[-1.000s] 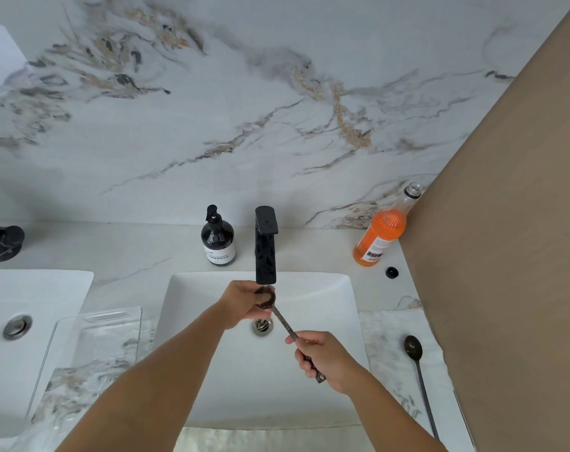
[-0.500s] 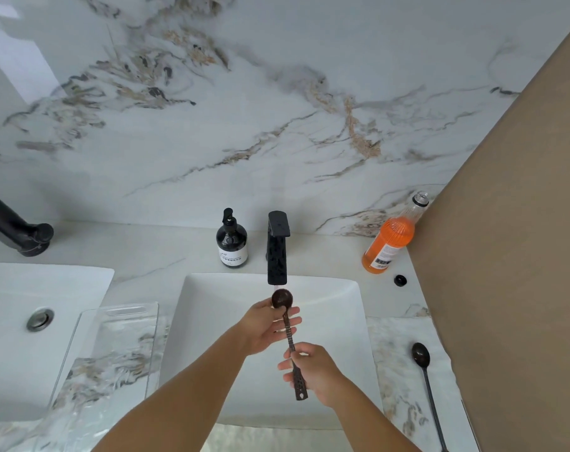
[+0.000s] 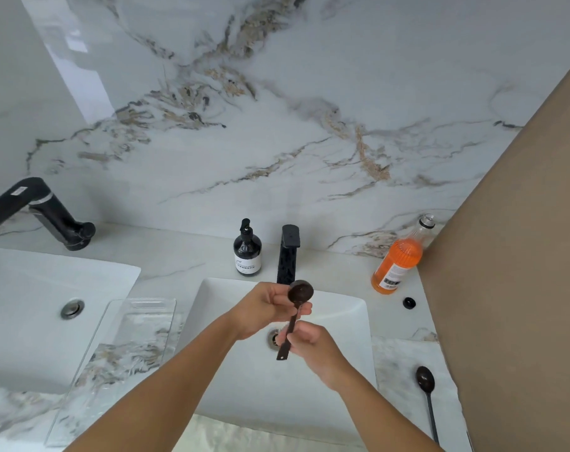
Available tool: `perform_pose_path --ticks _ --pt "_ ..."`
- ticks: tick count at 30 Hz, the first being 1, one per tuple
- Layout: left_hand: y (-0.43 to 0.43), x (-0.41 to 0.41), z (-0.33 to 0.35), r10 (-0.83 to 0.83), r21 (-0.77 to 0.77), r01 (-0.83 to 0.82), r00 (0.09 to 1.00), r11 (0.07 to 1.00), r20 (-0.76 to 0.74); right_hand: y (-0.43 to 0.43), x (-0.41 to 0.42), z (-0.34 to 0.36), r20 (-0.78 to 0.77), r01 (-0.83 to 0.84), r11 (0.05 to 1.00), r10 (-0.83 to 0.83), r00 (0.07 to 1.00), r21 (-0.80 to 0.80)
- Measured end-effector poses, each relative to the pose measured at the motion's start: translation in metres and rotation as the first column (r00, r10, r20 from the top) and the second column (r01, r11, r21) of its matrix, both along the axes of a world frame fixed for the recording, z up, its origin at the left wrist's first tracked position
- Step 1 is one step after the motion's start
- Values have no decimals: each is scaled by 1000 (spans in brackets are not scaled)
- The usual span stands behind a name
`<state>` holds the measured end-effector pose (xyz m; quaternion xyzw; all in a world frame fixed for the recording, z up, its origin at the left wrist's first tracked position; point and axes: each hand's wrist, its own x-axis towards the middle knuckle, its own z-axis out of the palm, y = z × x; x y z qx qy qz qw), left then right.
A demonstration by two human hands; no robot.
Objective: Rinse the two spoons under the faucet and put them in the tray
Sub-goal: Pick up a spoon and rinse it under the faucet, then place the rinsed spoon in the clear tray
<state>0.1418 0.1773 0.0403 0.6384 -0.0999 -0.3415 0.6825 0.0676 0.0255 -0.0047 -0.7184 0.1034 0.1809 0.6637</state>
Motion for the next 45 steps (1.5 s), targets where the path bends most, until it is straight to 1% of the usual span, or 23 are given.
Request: perform_pose_path --ticks 6,8,10,14,17,19,21,23,25,27,29,31,33,35,38,40,45 --pt "10 -7 28 -29 23 26 993 999 119 5 7 10 102 -13 1000 15 995 -24" --pt "13 -9 33 8 12 -10 992 1000 123 5 9 8 98 -31 998 37 995 -62" --pt "16 -10 37 56 -12 -55 989 998 135 5 9 5 81 -86 987 98 992 -134" --pt "26 -10 41 205 -104 -190 966 976 155 2 5 -7 8 -158 936 169 985 -313" --pt "51 -6 38 434 -206 -407 894 890 109 -3 0 -19 -88 -251 876 236 968 -411" --pt "79 -1 36 522 -211 -496 849 842 89 -5 -4 -29 -136 -281 844 246 960 -457" --pt "114 0 34 562 -147 -547 821 824 101 -6 -7 -38 -166 -293 823 242 956 -487" --pt "153 -1 30 608 -64 -605 786 794 107 -7 -10 -44 -189 -298 828 235 954 -475" --pt "191 -4 24 655 0 -657 751 754 83 -7 -13 -47 -219 -292 844 213 952 -451" --pt "224 -8 16 669 63 -669 743 740 36 -8 -16 -50 -245 -270 858 175 954 -436" --pt "248 -11 7 646 169 -636 764 753 -7 -8 -19 -53 -265 -255 869 150 953 -425" --pt "260 -11 -6 612 313 -572 790 758 -41 -8 -22 -56 -288 -253 873 138 948 -416" --pt "261 -10 -23 593 429 -507 800 748 -88 -8 -25 -58 -305 -244 879 120 945 -411" --pt "257 -8 -41 570 512 -431 808 743 -146 -8 -26 -60 -310 -225 883 96 946 -412" --pt "251 -9 -64 545 581 -335 806 742 -231 -5 -27 -61 -316 -200 888 66 946 -414" --pt "249 -11 -77 545 606 -304 797 735 -262 -2 -28 -60 -314 -182 888 46 948 -421" --pt "249 -8 -91 505 695 -237 837 679 -209 -1 -28 -60 -310 -127 890 -17 951 -439"
